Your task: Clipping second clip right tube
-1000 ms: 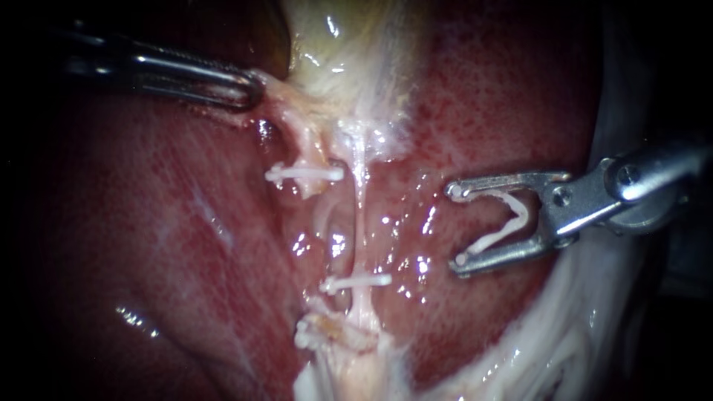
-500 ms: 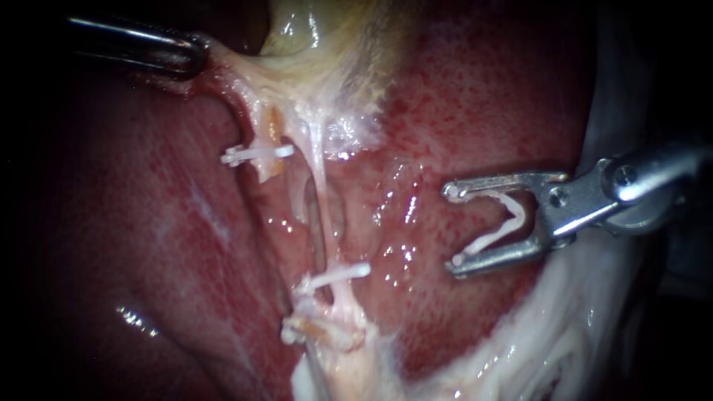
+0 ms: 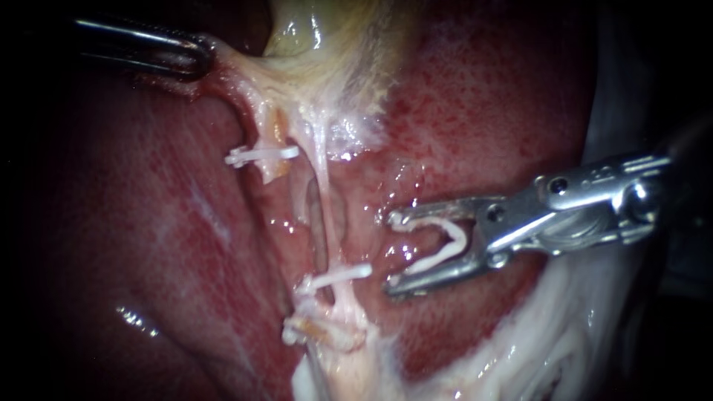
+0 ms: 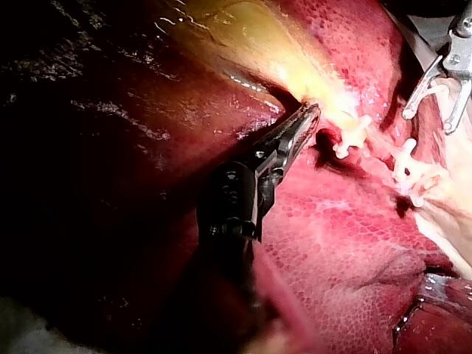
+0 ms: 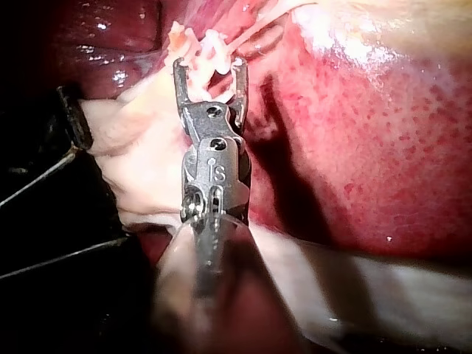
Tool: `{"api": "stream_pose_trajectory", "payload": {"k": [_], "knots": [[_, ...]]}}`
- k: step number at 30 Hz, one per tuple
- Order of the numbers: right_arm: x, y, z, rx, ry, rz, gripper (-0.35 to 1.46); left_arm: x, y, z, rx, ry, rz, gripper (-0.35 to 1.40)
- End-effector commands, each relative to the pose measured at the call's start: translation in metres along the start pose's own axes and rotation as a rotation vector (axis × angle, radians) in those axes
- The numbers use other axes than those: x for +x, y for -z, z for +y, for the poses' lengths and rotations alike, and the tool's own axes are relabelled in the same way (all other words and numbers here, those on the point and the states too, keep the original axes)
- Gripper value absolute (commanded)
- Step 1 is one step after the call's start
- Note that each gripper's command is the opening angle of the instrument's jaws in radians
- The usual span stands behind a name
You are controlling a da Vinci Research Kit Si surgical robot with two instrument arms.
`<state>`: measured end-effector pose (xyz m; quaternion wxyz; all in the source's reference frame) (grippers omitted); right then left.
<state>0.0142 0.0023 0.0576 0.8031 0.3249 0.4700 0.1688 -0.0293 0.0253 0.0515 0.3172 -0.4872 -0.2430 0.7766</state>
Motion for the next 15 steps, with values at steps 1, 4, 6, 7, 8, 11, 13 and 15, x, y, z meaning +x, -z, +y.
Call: {"api": "stream_pose_trajectory", "payload": {"k": [1,4,6,7,8,11,13,15], "knots": [[-0.0003,-0.0004,0.0003,-0.001,-0.001,-0.001,0.5,0.0001,0.0,0.0001,0.004,0.0,0.0,-0.35],[-0.0011,-0.001,0.0012,0.007,-0.016,-0.002,0.5,0.0001,0.0,0.0002,0.005,0.001,0.001,-0.35],[-0.0015,-0.0012,0.0017,0.012,-0.021,-0.003,0.5,0.0001,0.0,0.0003,0.004,0.001,0.001,-0.35],[-0.0016,-0.0013,0.002,0.015,-0.026,-0.003,0.5,0.0001,0.0,0.0003,0.005,0.001,0.001,-0.35],[-0.0018,-0.0014,0.0023,0.018,-0.031,0.0,0.5,0.0001,0.0,0.0003,0.005,0.001,0.001,-0.35],[-0.0021,-0.0017,0.0032,0.038,-0.053,0.02,0.5,0.0002,0.0,0.0003,0.005,0.001,0.001,-0.35],[-0.0023,-0.002,0.0036,0.056,-0.07,0.029,0.5,0.0002,0.0,0.0003,0.005,0.001,0.001,-0.35],[-0.0023,-0.0022,0.004,0.073,-0.083,0.036,0.5,0.0002,0.0,0.0003,0.005,0.001,0.001,-0.35]]}}
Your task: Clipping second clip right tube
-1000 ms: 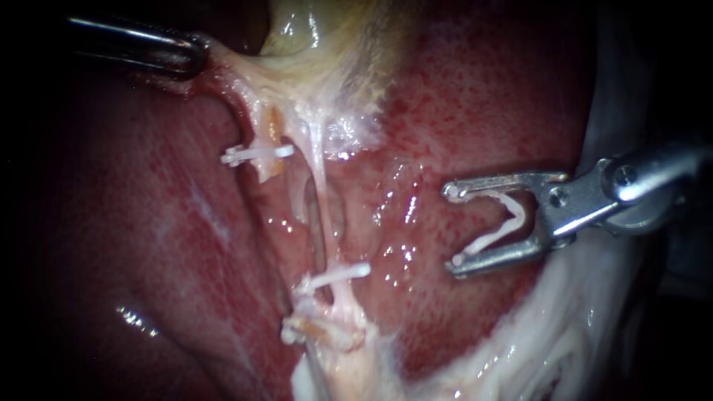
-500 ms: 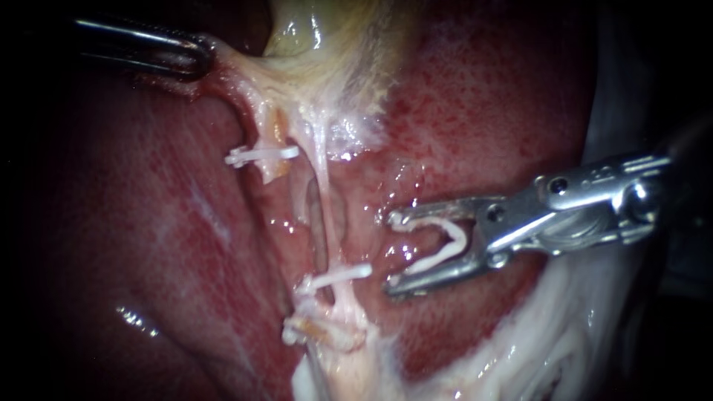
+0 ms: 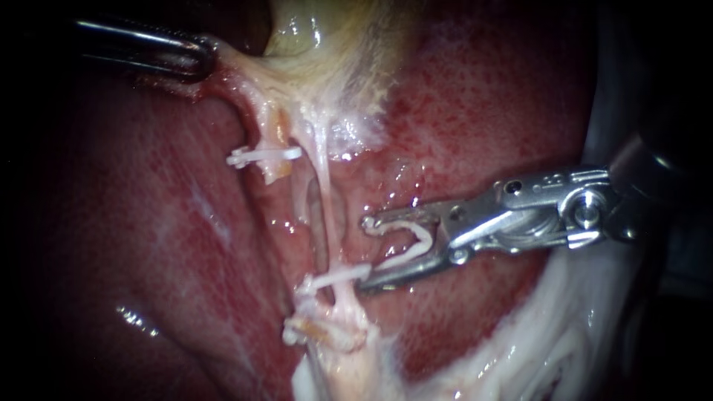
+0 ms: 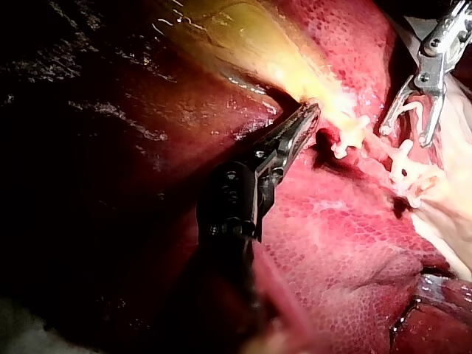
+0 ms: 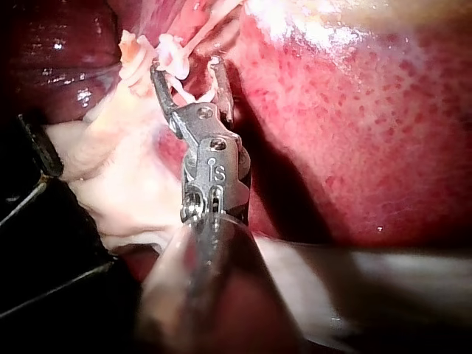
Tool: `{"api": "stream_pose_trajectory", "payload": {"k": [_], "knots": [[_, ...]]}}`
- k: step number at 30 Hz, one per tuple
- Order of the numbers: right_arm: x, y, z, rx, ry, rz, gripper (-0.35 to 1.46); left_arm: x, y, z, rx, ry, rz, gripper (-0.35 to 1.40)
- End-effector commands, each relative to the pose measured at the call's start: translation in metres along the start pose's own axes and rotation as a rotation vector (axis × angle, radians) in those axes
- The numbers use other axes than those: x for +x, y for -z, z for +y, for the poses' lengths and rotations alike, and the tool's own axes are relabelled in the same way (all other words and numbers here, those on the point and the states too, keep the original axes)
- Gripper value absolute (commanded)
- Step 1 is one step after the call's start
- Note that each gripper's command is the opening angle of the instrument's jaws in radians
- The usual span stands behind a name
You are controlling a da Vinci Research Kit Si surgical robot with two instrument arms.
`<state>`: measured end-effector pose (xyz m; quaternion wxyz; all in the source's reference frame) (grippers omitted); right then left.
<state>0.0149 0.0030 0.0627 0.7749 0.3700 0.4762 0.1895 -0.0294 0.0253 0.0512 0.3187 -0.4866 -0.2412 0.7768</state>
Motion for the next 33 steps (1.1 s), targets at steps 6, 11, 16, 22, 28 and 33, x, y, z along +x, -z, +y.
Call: {"api": "stream_pose_trajectory", "payload": {"k": [6,11,16,22,28,33], "knots": [[0.0001,-0.0013,0.0004,0.043,-0.029,0.012,0.49,0.0,0.0,0.0,0.0,0.0,0.0,-0.35],[-0.0001,-0.0027,0.001,0.049,-0.031,0.008,0.49,0.0,0.0,0.0,0.0,0.0,0.0,-0.35],[-0.0003,-0.0039,0.0014,0.044,-0.04,0.008,0.49,0.0,0.0,0.0,0.001,0.0,0.0,-0.35],[0.0002,-0.0048,0.0015,0.075,-0.058,0.049,0.49,0.0,0.0,0.0,0.001,0.0,0.0,-0.35],[0.0007,-0.0055,0.0013,0.14,-0.092,0.097,0.49,0.0,0.0,0.0,0.001,0.001,0.0,-0.35],[0.0012,-0.0056,0.0006,0.209,-0.13,0.145,0.49,0.0,0.0,0.0,0.001,0.001,0.0,-0.35]]}}
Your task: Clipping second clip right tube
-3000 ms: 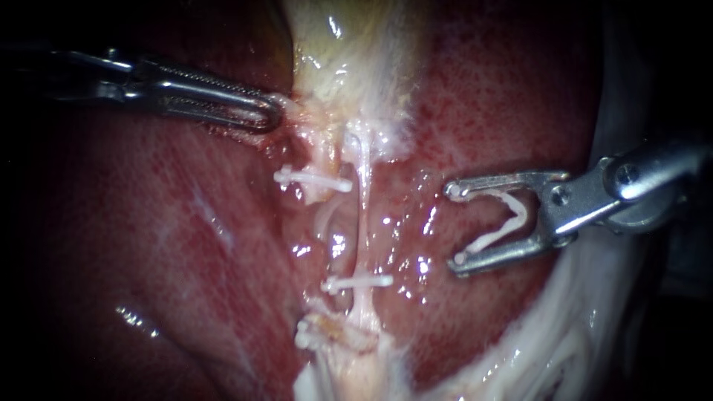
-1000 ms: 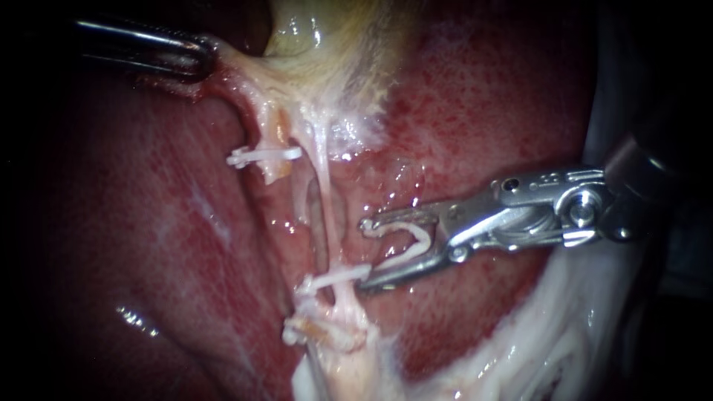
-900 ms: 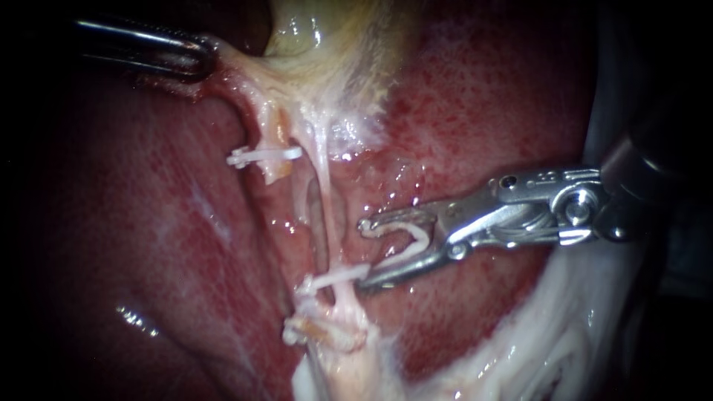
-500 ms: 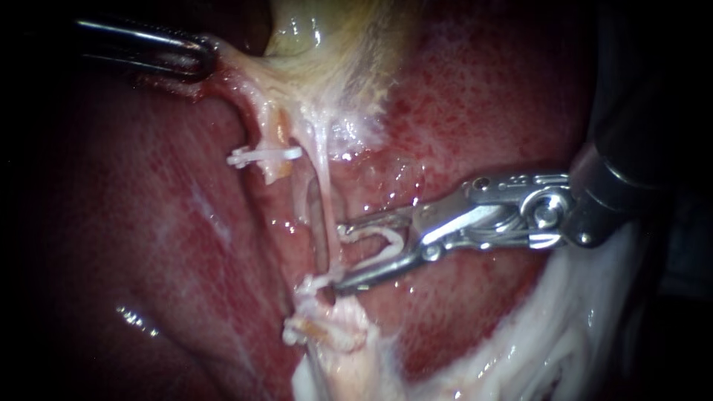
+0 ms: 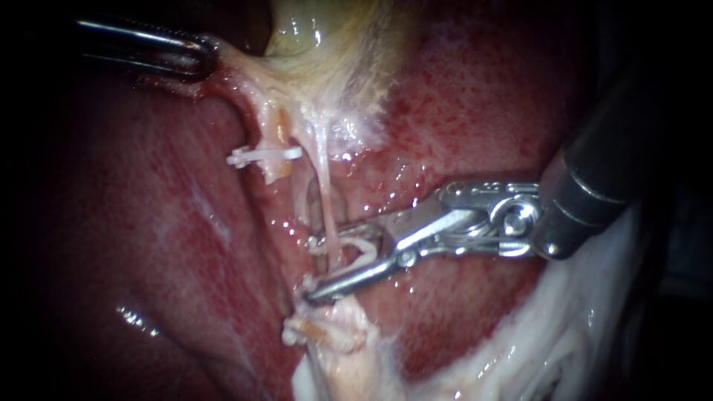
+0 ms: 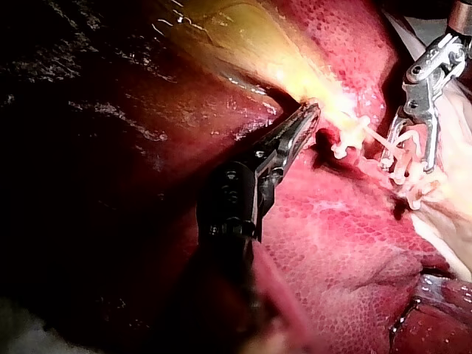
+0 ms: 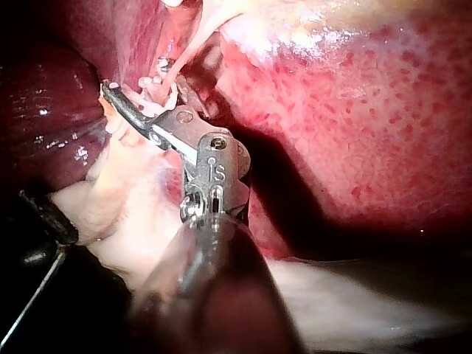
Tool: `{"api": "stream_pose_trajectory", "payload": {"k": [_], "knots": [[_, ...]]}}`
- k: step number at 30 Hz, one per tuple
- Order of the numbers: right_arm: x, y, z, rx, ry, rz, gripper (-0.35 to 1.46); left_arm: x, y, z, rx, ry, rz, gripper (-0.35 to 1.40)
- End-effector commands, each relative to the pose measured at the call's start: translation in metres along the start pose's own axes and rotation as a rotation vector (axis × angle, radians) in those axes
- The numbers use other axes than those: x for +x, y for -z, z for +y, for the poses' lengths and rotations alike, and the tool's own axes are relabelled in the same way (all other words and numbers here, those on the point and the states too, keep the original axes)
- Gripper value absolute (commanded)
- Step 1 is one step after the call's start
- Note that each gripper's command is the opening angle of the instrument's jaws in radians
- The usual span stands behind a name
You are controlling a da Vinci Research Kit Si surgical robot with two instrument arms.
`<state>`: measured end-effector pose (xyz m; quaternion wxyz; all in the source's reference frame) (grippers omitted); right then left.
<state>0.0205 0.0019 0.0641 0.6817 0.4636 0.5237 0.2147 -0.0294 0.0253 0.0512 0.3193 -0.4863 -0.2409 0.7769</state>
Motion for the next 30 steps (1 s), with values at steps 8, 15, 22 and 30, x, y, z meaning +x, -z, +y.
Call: {"api": "stream_pose_trajectory", "payload": {"k": [8,15,22,30], "knots": [[0.001,-0.0007,-0.0024,0.085,-0.029,0.039,0.47,0.0,0.0001,-0.0002,0.0,0.0,0.0,-0.35],[0.0008,-0.0005,-0.0027,0.099,-0.025,0.034,0.3,0.0,0.0001,-0.0003,0.0,0.0,0.0,-0.35],[0.0005,-0.0001,-0.0027,0.104,-0.024,0.032,-0.01,-0.0001,0.0001,-0.0003,0.0,0.0,0.0,-0.35],[0.0004,0.0001,-0.0028,0.112,-0.022,0.027,-0.35,-0.0001,0.0001,-0.0004,0.0,0.0,0.0,-0.35]]}}
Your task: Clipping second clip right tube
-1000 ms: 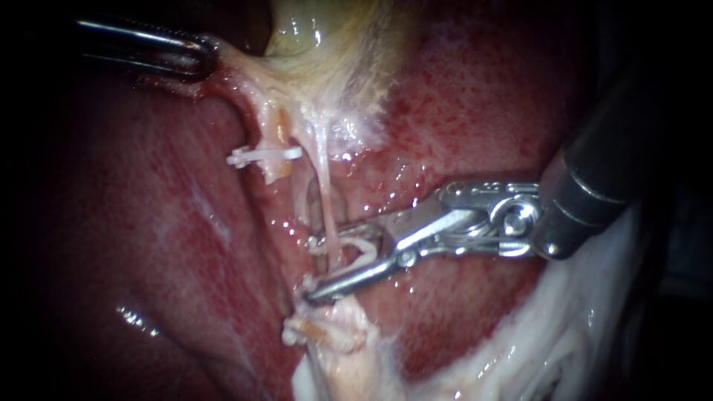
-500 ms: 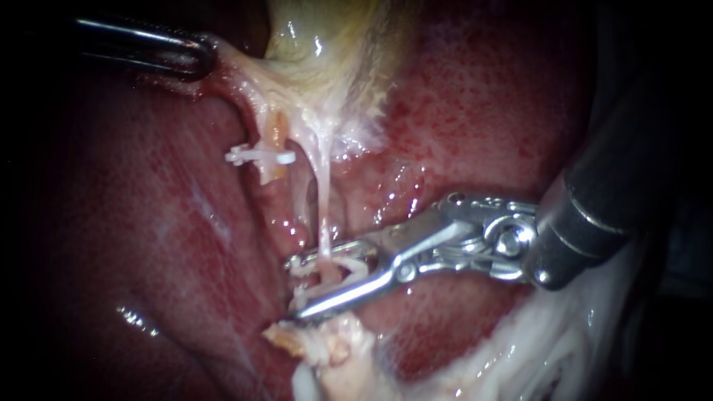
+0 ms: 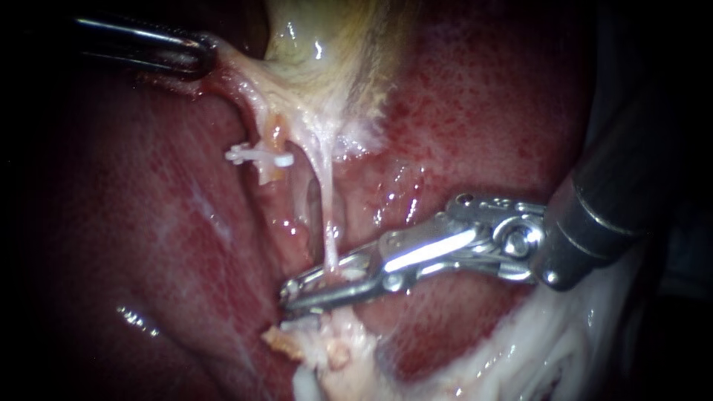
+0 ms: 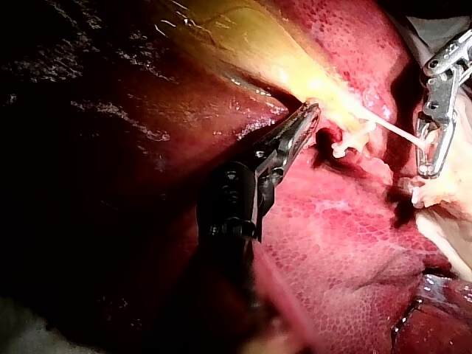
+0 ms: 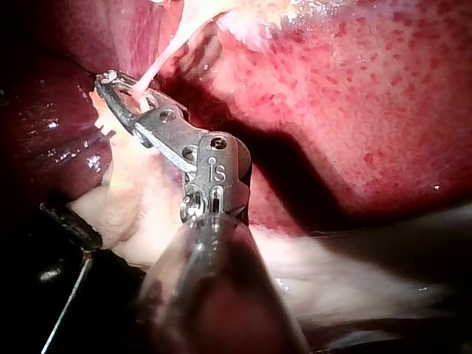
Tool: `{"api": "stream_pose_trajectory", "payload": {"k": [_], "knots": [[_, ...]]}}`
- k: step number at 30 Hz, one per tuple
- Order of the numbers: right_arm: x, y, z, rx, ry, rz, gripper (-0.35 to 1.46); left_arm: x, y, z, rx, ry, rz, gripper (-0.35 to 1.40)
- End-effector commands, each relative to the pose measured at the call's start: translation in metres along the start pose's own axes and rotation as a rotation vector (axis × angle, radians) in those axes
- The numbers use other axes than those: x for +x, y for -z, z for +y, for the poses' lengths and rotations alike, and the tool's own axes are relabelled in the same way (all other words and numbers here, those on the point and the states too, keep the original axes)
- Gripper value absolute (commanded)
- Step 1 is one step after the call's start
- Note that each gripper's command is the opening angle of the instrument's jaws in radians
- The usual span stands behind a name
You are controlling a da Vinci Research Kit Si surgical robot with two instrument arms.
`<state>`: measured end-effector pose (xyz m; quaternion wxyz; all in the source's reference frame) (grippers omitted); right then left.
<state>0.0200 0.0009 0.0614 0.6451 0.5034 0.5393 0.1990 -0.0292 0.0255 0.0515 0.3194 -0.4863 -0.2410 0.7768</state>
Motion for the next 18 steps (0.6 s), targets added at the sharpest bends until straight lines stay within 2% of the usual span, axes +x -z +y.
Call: {"api": "stream_pose_trajectory", "payload": {"k": [1,5,18], "knots": [[0.0,0.0,0.0,0.005,0.0,-0.003,-0.35,0.0,0.0,0.0,0.0,0.0,0.0,-0.35],[0.0,0.0,0.0,0.024,0.005,-0.014,-0.35,0.0,0.0,-0.0001,0.0,0.0,0.0,-0.35],[-0.0003,0.0001,0.0003,0.029,-0.004,-0.015,-0.35,0.0,0.0,-0.0002,0.0,0.0,0.0,-0.35]]}}
